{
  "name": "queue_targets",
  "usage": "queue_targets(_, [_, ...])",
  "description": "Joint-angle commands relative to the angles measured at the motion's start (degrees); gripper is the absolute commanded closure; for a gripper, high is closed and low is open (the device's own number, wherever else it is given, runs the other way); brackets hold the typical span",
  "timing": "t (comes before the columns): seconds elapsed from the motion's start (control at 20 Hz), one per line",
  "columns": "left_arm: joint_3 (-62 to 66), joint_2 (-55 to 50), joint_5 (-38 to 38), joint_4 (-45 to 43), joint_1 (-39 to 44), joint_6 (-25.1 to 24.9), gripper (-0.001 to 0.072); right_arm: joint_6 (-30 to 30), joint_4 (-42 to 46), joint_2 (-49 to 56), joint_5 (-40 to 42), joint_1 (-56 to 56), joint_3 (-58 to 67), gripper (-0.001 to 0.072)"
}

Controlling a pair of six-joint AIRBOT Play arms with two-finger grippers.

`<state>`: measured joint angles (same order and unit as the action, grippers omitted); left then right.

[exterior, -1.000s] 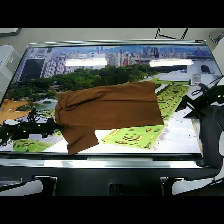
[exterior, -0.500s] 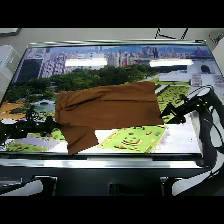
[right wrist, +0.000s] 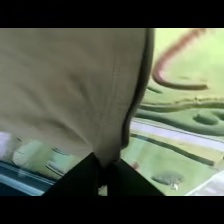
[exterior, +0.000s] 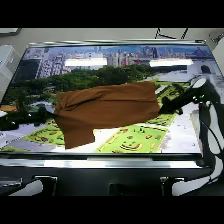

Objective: Fold the clothes and pants, and hang the long-sleeved shirts on hangers.

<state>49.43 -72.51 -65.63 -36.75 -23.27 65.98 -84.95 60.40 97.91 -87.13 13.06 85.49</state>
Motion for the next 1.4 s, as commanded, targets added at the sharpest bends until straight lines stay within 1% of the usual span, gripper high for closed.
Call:
queue_targets(0.0, [18.10,7.21,-0.92,0.20,0.02,0.02,0.0685,1.38,-0.09,-10.56,6.78,0.94,12.66,0.0670])
queue_targets(0.1, [34.34,12.31,1.49,0.11,0.00,-0.02,0.0684,4.48,1.20,-18.62,14.78,2.08,23.10,0.0669])
queue_targets(0.2, [49.37,16.74,6.32,-1.07,0.02,0.00,0.0684,5.90,5.86,-27.39,22.84,2.14,29.86,0.0669])
queue_targets(0.25, [54.66,18.91,6.86,-1.22,0.02,-0.02,0.0683,6.19,6.82,-32.02,25.00,2.14,30.42,0.0669])
queue_targets(0.3, [57.59,21.35,6.71,-1.40,0.02,0.02,0.0683,6.19,7.91,-35.82,24.79,2.14,30.42,0.0669])
queue_targets(0.4, [57.96,26.45,6.88,-1.40,0.02,0.13,0.0683,6.19,10.08,-41.68,22.10,2.14,30.42,0.0669])
queue_targets(0.45, [57.96,28.22,8.00,-1.44,0.02,1.75,0.0684,6.14,11.34,-43.69,22.32,2.14,30.42,0.0669])
queue_targets(0.5, [57.99,30.16,10.36,-1.44,0.00,3.30,0.0684,6.14,12.35,-45.59,23.34,2.14,30.42,0.0669])
queue_targets(0.65, [58.77,33.99,17.51,-4.20,0.02,3.76,0.0685,4.79,14.19,-49.40,26.80,2.14,30.42,0.0668])
queue_targets(0.8, [61.22,34.23,16.92,-10.08,0.02,9.70,0.0685,0.68,17.09,-50.66,29.73,2.14,30.42,0.0668])
queue_targets(0.85, [61.16,34.07,15.72,-11.87,0.02,10.62,0.0685,0.28,17.29,-50.62,29.86,2.14,30.42,0.0668])
queue_targets(0.95, [61.13,32.37,9.73,-16.02,0.02,12.90,0.0685,0.22,17.44,-48.92,26.84,2.14,30.42,0.0668])
queue_targets(1.0, [60.98,30.51,4.42,-17.33,0.02,13.20,0.0685,-0.15,17.44,-47.04,22.40,2.14,30.42,0.0668])
queue_targets(1.05, [60.11,28.35,-0.76,-17.27,0.02,13.20,0.0685,-1.14,17.18,-44.46,16.22,2.14,30.40,0.0669])
queue_targets(1.1, [57.88,25.66,-5.79,-16.26,0.26,13.64,0.0685,-2.75,16.22,-40.79,8.24,2.14,30.03,0.0670])
queue_targets(1.15, [54.25,22.64,-9.92,-14.99,1.05,13.60,0.0685,-3.17,15.23,-36.76,1.29,1.88,28.92,0.0670])
queue_targets(1.2, [49.62,20.06,-11.98,-14.71,2.75,13.57,0.0685,-3.15,15.28,-32.20,-4.39,0.76,26.29,0.0670])
queue_targets(1.25, [43.25,17.35,-11.39,-14.91,5.27,13.53,0.0685,-3.15,15.80,-27.96,-7.87,-0.92,22.60,0.0671])
queue_targets(1.3, [36.76,14.91,-9.03,-14.91,7.72,13.07,0.0685,-3.15,16.39,-23.80,-8.81,-3.08,17.62,0.0672])
queue_targets(1.35, [30.45,12.24,-5.88,-14.93,10.14,11.13,0.0684,-3.19,17.62,-20.46,-6.93,-5.14,12.76,0.0672])
